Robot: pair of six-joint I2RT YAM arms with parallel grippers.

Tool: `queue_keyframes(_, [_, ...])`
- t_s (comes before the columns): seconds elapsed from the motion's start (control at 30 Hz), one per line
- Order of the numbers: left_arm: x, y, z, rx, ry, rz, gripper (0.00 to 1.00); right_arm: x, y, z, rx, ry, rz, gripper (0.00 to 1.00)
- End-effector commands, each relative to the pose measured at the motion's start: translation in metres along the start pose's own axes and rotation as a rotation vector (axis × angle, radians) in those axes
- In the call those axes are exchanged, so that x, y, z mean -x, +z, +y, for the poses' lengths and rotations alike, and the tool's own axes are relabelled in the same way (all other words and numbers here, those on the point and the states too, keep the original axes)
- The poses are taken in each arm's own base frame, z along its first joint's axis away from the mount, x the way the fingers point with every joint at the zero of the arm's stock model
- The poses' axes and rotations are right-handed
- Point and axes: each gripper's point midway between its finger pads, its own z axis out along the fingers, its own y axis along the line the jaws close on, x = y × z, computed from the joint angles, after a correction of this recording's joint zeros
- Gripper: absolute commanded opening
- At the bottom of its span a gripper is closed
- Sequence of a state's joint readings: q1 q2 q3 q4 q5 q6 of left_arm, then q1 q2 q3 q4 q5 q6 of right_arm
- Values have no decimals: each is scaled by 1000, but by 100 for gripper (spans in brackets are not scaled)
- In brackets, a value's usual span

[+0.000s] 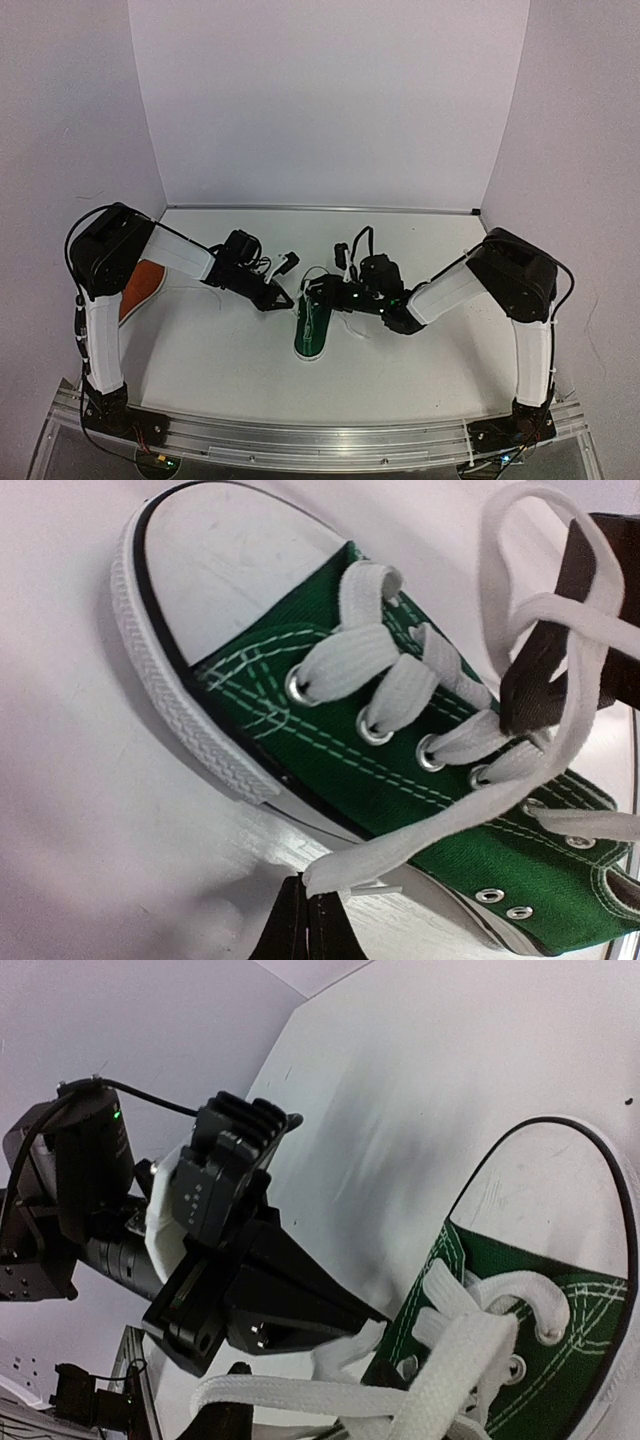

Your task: Tie the shoes

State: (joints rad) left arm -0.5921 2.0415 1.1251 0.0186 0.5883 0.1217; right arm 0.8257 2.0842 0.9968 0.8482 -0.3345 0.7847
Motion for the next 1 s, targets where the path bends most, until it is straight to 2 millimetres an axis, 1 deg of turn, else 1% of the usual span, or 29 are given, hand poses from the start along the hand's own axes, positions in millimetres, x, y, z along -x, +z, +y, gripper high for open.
queue_keyframes(0.0, [19,-15,5,55,-53,-17,0,-8,-20,-4,-112,-41,101,45])
queue_keyframes(0.13, [20,-20,6,67,-72,-14,0,-17,-36,-11,-188,-61,169,46])
queue_keyframes(0.23, [23,-24,5,76,-76,-17,0,-25,-48,-19,-237,-68,213,47])
queue_keyframes(0.33, [24,-26,4,74,-78,-17,0,-30,-59,-24,-256,-72,239,45])
queue_keyframes(0.4, [25,-27,4,76,-79,-18,0,-27,-68,-24,-261,-89,231,45])
queue_keyframes(0.43, [26,-28,4,77,-78,-19,0,-26,-73,-27,-276,-96,228,45])
queue_keyframes(0.53, [27,-30,3,80,-75,-22,0,-18,-89,-42,-362,-165,227,52])
queue_keyframes(0.6, [28,-31,2,82,-77,-19,0,-17,-96,-56,-443,-207,251,54])
queue_keyframes(0.67, [30,-32,2,83,-80,-20,0,-19,-97,-67,-493,-251,285,54])
queue_keyframes(0.77, [35,-35,3,94,-89,-31,0,-23,-90,-76,-513,-287,322,52])
queue_keyframes(0.83, [37,-36,2,96,-97,-38,0,-24,-82,-76,-502,-297,337,51])
queue_keyframes(0.97, [42,-41,3,109,-120,-47,0,-33,-70,-80,-473,-299,380,50])
